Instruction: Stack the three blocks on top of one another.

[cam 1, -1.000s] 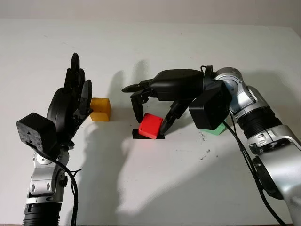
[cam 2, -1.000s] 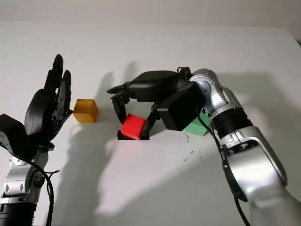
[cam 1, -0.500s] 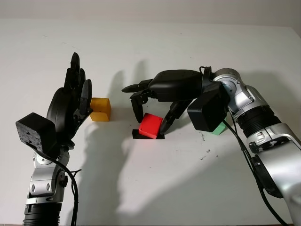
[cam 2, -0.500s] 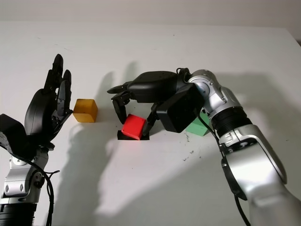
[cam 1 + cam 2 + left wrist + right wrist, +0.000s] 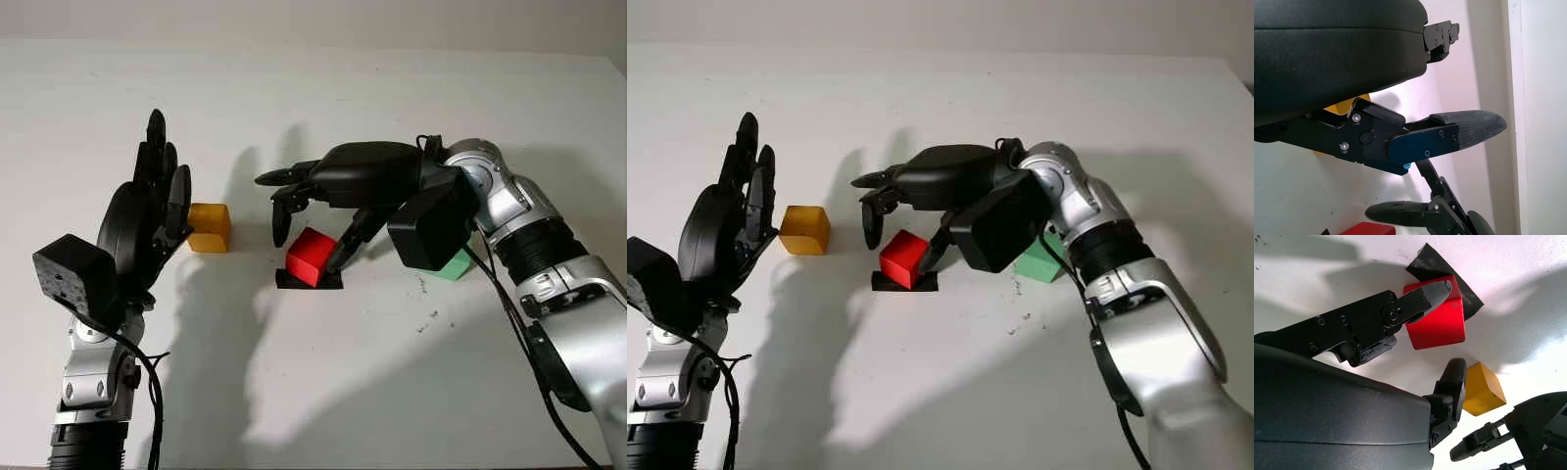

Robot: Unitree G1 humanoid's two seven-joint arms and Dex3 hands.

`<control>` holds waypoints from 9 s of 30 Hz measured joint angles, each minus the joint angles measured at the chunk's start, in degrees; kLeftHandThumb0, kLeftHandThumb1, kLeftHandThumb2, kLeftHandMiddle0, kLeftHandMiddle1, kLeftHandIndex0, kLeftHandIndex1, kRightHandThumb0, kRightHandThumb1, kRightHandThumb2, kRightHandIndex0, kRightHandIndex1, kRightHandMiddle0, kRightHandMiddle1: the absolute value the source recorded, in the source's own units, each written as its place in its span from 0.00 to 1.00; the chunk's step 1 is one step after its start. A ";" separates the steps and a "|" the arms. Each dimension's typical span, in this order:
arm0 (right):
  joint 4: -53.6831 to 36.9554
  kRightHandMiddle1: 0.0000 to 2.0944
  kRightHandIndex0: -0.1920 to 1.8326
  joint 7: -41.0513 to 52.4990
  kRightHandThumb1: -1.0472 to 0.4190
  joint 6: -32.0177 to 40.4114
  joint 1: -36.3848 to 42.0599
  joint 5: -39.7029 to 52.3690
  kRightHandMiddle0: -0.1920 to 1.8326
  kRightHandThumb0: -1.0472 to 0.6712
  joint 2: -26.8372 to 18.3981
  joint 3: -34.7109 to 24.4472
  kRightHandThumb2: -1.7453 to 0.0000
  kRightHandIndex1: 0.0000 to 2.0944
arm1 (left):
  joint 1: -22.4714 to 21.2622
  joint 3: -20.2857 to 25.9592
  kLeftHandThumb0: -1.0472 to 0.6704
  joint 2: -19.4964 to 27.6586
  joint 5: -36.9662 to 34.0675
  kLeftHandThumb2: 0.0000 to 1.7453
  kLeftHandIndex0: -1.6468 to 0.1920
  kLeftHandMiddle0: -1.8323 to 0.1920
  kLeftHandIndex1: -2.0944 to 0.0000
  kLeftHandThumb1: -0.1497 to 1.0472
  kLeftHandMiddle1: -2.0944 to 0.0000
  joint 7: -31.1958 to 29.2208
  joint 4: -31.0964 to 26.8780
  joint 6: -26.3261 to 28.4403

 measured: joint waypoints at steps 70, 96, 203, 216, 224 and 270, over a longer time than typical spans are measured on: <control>-40.24 0.00 0.00 -32.58 0.00 54.98 31.93 29.88 0.00 0.17 8.62 -31.29 0.58 0.00 | -4.19 -6.74 0.18 26.86 32.88 0.05 0.68 0.84 0.95 1.00 0.98 -7.44 -1.73 3.14; -41.83 0.00 0.00 -32.49 0.00 56.66 31.44 30.15 0.00 0.18 9.03 -31.30 0.58 0.00 | -13.59 -17.20 0.23 29.91 47.54 0.03 0.61 0.84 0.92 0.84 0.97 -4.72 3.31 -2.84; -42.30 0.00 0.00 -30.05 0.00 55.56 31.14 29.03 0.00 0.24 8.01 -31.56 0.60 0.00 | -7.42 -20.90 0.42 24.00 74.16 0.03 0.66 0.67 0.53 0.97 0.96 -7.74 -10.70 9.76; -42.29 0.00 0.00 -30.13 0.00 55.58 31.14 28.91 0.00 0.23 7.89 -31.54 0.62 0.00 | -7.69 -19.07 0.39 24.21 69.51 0.06 0.73 0.65 0.39 1.00 0.96 -10.71 -11.36 8.68; -42.30 0.00 0.00 -30.07 0.00 55.68 31.13 28.71 0.00 0.22 7.85 -31.44 0.62 0.00 | -13.60 -16.43 0.38 27.05 58.49 0.06 0.74 0.67 0.37 1.00 0.97 -15.24 -10.68 4.84; -44.14 0.00 0.00 -30.56 0.00 58.20 31.83 29.13 0.00 0.21 7.96 -31.24 0.65 0.00 | -36.56 -29.53 0.40 22.58 47.43 0.03 0.71 0.65 0.31 0.96 0.95 -32.37 -4.76 -4.61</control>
